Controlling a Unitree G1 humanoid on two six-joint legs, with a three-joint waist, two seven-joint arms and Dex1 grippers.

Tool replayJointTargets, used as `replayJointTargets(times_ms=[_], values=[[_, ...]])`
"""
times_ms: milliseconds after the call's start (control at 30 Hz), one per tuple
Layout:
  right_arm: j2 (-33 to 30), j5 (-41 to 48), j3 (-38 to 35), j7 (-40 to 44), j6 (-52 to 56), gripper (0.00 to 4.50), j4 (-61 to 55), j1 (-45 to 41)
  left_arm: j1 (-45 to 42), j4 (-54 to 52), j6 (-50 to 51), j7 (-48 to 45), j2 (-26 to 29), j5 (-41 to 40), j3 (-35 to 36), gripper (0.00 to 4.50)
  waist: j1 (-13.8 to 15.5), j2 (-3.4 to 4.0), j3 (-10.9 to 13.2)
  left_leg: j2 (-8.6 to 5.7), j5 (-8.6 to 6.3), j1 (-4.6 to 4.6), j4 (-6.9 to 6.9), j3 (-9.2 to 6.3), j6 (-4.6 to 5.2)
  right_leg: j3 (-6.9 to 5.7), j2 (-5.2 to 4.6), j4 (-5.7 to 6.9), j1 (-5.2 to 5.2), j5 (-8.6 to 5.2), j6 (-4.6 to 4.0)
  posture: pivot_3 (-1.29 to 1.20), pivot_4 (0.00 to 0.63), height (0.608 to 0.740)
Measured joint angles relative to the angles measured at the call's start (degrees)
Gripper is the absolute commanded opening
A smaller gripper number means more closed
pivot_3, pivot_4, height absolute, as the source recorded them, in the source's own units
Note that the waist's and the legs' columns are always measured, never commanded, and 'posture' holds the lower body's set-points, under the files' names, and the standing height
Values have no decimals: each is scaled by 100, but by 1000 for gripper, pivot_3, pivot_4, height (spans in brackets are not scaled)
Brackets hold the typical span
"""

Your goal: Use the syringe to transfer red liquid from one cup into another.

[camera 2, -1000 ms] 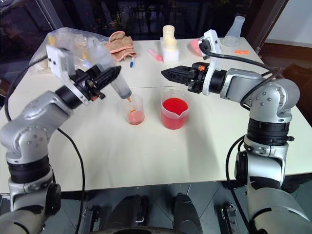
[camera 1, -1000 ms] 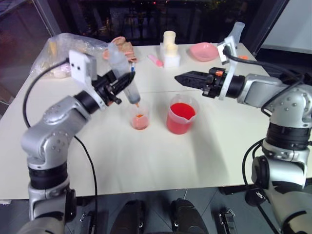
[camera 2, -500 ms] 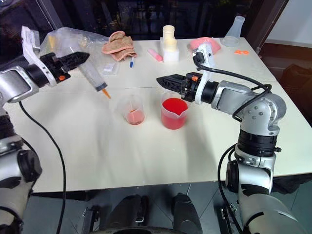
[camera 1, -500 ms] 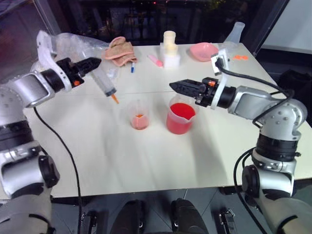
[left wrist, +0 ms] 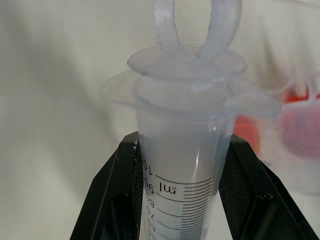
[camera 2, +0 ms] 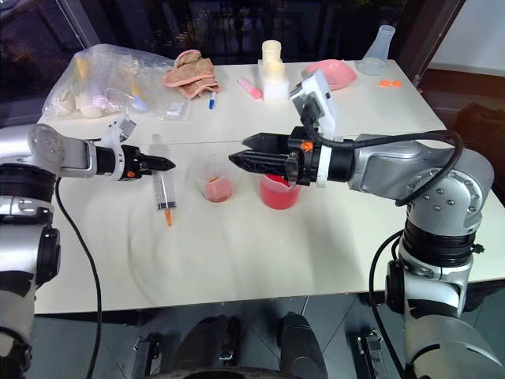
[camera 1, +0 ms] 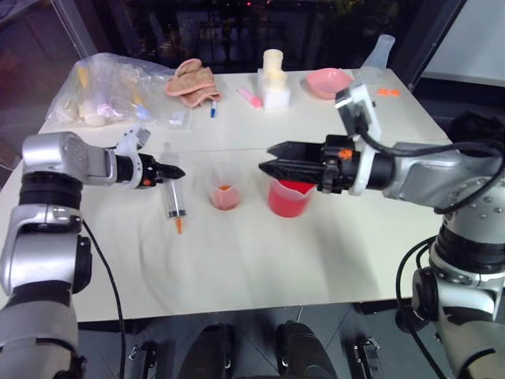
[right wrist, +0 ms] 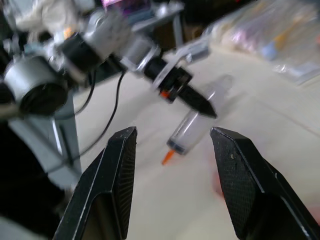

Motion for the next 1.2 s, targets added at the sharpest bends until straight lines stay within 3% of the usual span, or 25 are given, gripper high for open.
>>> replayJointTargets(times_ms=[100, 233, 367, 433, 500, 700, 1033, 1200], values=[[-365, -446, 552, 122, -173, 2390, -170, 194, -185, 292, -178, -232, -172, 357, -228, 1551, 4, 1, -1, 0, -1, 0, 0, 2, 2, 2, -3, 0, -1, 0, 0, 0, 150, 740], [-1309, -1814, 1707, 423, -1001, 2390, -432, 402, -475, 791, -482, -447, -477, 847, -467, 1551, -4, 2, -2, 0, -4, 1, 1, 8, 6, 4, -3, -6, 0, 0, 0, 0, 150, 740], [-1404, -2327, 1972, 690, -1440, 2390, -413, 549, -697, 1236, -618, -492, -671, 1221, -568, 1551, -29, 2, -2, 3, -3, 3, 1, 9, 5, 4, 0, 4, -3, 0, 0, 0, 150, 740], [-1404, -2440, 1989, 792, -1524, 2433, -413, 559, -777, 1491, -657, -442, -734, 1385, -561, 2506, -33, 2, -2, 4, -3, 5, 2, 9, 6, 4, 1, 5, -3, 0, 0, 0, 150, 740], [-1406, -2517, 1985, 856, -1543, 2433, -415, 578, -718, 1712, -809, -333, -756, 1623, -539, 3153, -37, 4, -3, 4, -3, 5, 1, 10, 6, 4, 1, 5, -5, 0, 0, 0, 150, 740], [-1392, -2694, 1987, 1013, -1577, 2433, -402, 595, -754, 1865, -1017, -389, -766, 1852, -422, 4453, -5, 4, -4, 6, -3, 14, 14, 7, 5, 2, -1, 7, 12, 3, -4, 0, 150, 740], [-1417, -3017, 1986, 1390, -1831, 2433, -114, 591, -319, 1278, -1121, -789, -374, 1878, 38, 4480, -1, 1, -2, 8, -2, -7, 13, 7, 4, 2, -1, 7, -9, 4, -7, 0, 150, 740], [-1587, -3265, 2007, 1815, -2241, 2433, 29, 580, 546, -691, -1115, -1365, 67, 1455, 393, 4480, 36, -1, -1, 7, 13, -22, 12, 7, -26, 1, -4, -2, -17, 4, -7, 0, 150, 740]])
